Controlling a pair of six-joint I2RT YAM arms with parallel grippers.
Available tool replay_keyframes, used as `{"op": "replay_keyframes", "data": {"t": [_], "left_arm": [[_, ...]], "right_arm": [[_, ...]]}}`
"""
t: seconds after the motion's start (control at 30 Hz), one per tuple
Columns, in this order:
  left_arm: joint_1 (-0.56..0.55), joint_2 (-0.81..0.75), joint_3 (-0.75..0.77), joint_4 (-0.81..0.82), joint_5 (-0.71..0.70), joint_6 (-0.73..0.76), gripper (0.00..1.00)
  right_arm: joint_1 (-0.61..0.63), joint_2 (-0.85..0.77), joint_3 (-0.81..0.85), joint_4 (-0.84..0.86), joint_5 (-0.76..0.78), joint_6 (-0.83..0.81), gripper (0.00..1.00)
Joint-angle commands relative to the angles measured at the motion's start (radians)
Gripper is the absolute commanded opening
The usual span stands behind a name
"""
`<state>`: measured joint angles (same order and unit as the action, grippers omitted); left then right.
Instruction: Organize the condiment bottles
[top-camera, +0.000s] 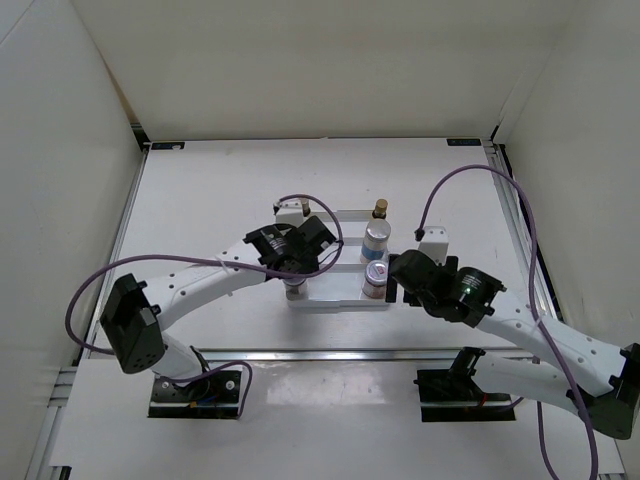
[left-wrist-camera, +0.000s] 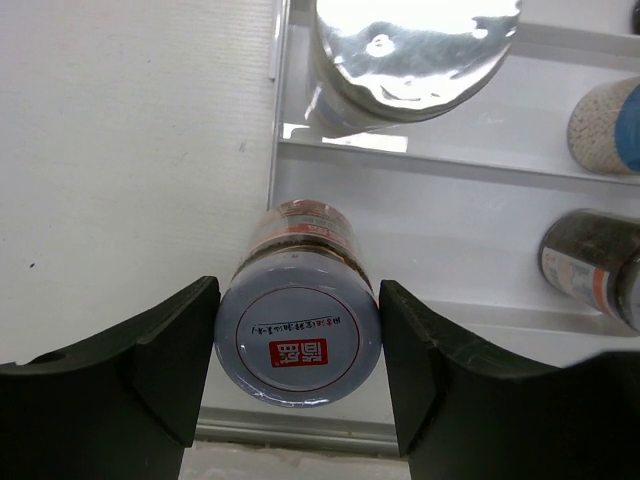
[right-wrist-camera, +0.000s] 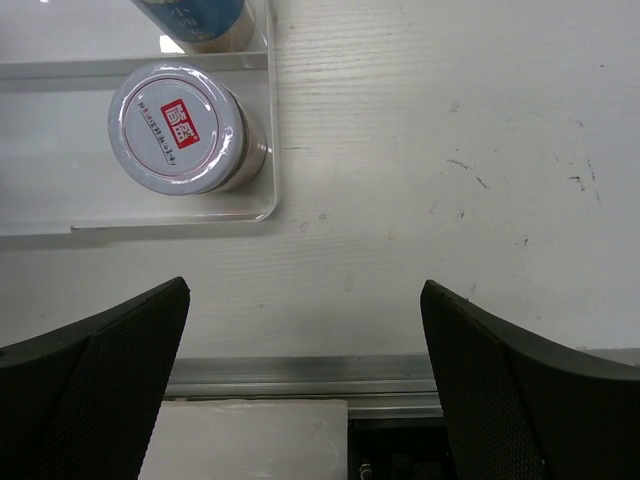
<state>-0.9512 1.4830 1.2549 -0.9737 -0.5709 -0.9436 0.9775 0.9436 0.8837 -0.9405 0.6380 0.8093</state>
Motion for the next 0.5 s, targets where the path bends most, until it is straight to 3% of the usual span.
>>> {"op": "replay_keyframes", "data": {"t": [0.0, 0.47], "left_arm": [[-0.001, 0.012, 0.069, 0.089, -0.057, 0.023, 0.11], [-0.001, 0.063, 0.002, 0.130, 0.028, -0.055, 0.11]], "right_arm": [[0.006, -0.025, -0.005, -0.038, 0.049, 0.034, 1.00], [0.006, -0.043, -0.014, -0.058, 0.049, 0.044, 1.00]]}}
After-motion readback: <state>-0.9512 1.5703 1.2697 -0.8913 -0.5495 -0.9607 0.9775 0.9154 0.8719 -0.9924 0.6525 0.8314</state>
